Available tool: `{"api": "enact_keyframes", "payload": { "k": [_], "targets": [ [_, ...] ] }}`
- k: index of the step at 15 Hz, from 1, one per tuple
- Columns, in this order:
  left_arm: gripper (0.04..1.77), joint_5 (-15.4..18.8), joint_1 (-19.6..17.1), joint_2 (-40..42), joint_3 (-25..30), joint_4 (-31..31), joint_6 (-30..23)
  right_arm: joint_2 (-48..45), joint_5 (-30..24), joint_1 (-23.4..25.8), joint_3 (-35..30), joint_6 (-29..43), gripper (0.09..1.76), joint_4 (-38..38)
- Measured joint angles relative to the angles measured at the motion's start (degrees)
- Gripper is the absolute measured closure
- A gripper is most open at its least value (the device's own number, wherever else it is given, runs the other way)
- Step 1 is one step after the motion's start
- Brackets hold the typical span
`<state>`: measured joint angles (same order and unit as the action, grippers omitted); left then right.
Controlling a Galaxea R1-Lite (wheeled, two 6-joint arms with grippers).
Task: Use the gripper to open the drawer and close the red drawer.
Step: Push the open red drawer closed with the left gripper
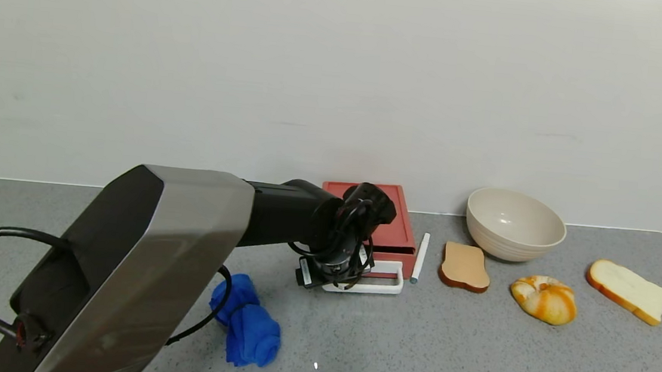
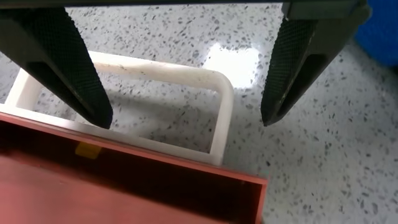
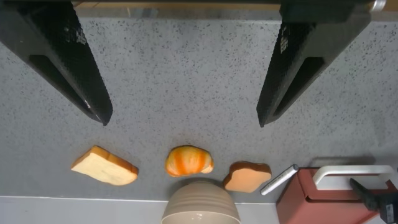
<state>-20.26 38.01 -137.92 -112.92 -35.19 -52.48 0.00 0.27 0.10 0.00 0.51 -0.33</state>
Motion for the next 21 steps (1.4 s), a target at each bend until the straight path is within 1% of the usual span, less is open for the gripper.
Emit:
{"api": "enact_keyframes", "payload": {
  "k": [4,14,16,17,19,21],
  "targets": [
    [0.09,0.0,-0.9,-0.4,-0.1,2.0,1.8,0.0,0.0,0.0,0.0,0.0,0.14,0.0],
    [0.09,-0.2,-2.0,-0.7,0.0,3.1,4.1,0.0,0.0,0.0,0.0,0.0,0.14,0.0],
    [0.09,-0.6,-1.9,-0.3,0.3,2.5,4.0,0.0,0.0,0.0,0.0,0.0,0.14,0.0],
    [0.09,-1.4,-1.7,0.1,0.4,1.9,4.1,0.0,0.0,0.0,0.0,0.0,0.14,0.0],
    [0.09,-2.3,-1.2,1.6,0.6,-1.8,4.2,0.0,0.0,0.0,0.0,0.0,0.14,0.0],
    [0.09,-2.5,-0.6,4.1,0.7,-5.9,4.6,0.0,0.0,0.0,0.0,0.0,0.14,0.0]
  ]
}}
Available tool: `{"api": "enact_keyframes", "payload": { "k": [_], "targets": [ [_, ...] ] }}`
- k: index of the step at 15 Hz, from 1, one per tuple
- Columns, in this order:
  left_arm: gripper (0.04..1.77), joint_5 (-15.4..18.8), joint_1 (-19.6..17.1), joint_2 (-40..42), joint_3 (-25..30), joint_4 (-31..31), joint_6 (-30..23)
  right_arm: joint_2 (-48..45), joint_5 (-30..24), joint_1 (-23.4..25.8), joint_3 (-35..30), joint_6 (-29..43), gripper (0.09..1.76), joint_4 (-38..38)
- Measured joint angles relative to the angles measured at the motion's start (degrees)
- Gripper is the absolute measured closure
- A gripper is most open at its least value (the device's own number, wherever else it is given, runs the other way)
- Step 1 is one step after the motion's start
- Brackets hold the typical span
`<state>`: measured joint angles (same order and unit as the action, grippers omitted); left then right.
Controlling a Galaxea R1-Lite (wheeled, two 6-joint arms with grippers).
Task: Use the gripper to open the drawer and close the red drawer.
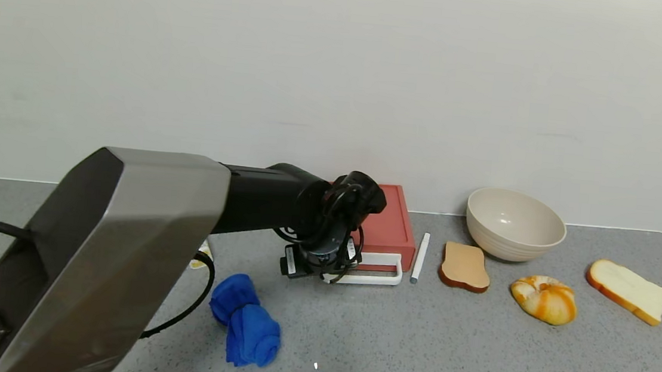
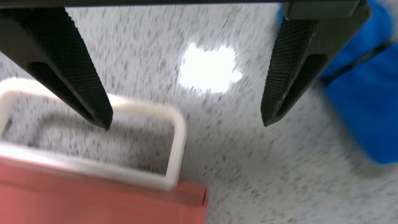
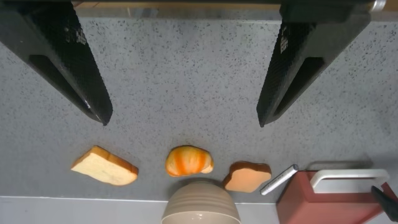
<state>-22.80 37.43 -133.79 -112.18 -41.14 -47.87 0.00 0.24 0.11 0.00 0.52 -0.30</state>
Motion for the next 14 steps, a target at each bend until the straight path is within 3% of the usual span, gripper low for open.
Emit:
{"api": "enact_keyframes", "payload": {
  "k": [4,8,14],
  "targets": [
    [0.09,0.1,1.0,8.3,2.1,-5.0,4.0,0.0,0.0,0.0,0.0,0.0,0.14,0.0],
    [0.09,1.0,1.2,20.1,8.5,-5.3,13.1,0.0,0.0,0.0,0.0,0.0,0.14,0.0],
    [0.09,9.0,0.9,39.2,22.1,-3.1,24.3,0.0,0.0,0.0,0.0,0.0,0.14,0.0]
  ]
}}
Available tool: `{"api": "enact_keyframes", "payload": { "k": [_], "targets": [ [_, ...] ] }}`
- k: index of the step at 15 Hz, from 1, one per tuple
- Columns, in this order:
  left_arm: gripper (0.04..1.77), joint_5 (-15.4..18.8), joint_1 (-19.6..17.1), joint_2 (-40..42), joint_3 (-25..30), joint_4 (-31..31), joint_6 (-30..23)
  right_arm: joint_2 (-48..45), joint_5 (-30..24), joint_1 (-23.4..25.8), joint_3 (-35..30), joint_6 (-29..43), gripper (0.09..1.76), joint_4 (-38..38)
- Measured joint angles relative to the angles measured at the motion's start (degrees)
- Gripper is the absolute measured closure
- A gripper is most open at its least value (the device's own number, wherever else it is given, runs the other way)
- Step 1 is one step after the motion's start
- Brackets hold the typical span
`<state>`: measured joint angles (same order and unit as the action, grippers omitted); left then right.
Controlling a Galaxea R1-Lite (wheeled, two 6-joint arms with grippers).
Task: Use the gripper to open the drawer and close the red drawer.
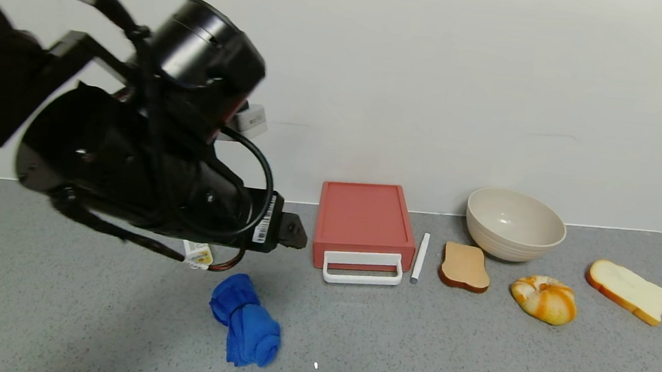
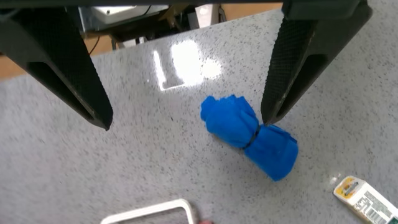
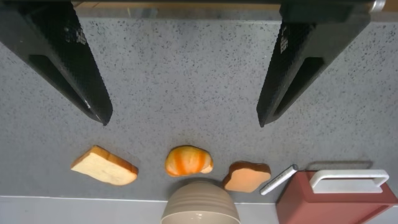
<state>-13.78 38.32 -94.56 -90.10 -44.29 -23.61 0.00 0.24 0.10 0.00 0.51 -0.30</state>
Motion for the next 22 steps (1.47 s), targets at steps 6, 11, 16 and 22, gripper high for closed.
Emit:
{"api": "enact_keyframes", "payload": {
  "k": [6,11,16,22],
  "targets": [
    [0.09,4.0,-2.1,22.1,20.7,13.4,9.4,0.0,0.0,0.0,0.0,0.0,0.14,0.0],
    [0.09,5.5,-5.0,41.4,31.8,15.7,13.5,0.0,0.0,0.0,0.0,0.0,0.14,0.0],
    [0.09,5.8,-10.1,57.7,38.9,14.1,16.9,0.0,0.0,0.0,0.0,0.0,0.14,0.0],
    [0.09,5.7,-19.8,68.4,39.3,12.1,17.0,0.0,0.0,0.0,0.0,0.0,0.14,0.0]
  ]
}}
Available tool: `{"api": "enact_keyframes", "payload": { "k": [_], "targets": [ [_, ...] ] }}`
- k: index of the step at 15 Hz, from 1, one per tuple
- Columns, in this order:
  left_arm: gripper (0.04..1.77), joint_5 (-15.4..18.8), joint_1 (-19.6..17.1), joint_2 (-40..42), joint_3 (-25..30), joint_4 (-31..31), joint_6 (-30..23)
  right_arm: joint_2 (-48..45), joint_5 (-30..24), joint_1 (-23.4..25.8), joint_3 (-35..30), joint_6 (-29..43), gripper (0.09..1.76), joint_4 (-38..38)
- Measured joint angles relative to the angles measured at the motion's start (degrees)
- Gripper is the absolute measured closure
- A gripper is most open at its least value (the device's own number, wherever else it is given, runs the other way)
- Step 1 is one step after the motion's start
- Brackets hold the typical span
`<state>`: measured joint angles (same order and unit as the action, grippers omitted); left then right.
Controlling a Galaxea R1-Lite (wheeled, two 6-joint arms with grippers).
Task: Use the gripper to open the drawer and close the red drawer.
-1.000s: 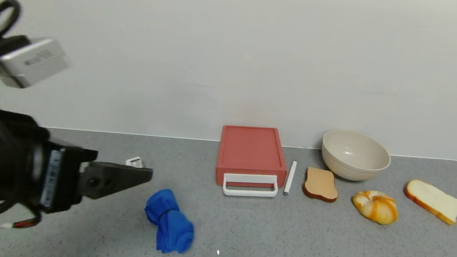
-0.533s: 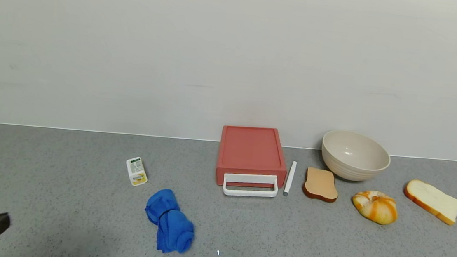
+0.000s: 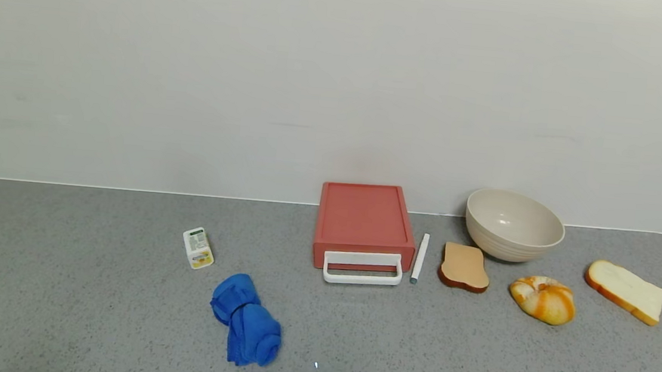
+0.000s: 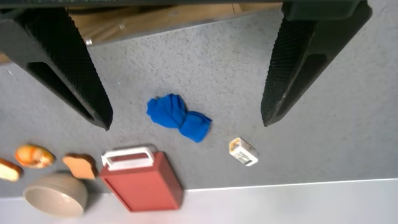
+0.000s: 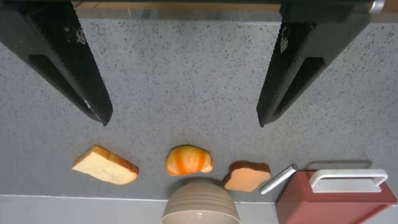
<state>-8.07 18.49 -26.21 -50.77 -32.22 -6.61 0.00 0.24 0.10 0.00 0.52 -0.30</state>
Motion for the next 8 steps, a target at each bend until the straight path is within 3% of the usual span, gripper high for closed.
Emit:
{"api": "enact_keyframes", "payload": {
  "k": [4,8],
  "targets": [
    [0.09,0.0,-6.7,3.5,0.6,0.0,0.0,0.0,0.0,0.0,0.0,0.0,0.14,0.0],
    [0.09,-0.2,-10.7,8.0,2.3,0.1,0.0,0.0,0.0,0.0,0.0,0.0,0.14,0.0]
  ]
}}
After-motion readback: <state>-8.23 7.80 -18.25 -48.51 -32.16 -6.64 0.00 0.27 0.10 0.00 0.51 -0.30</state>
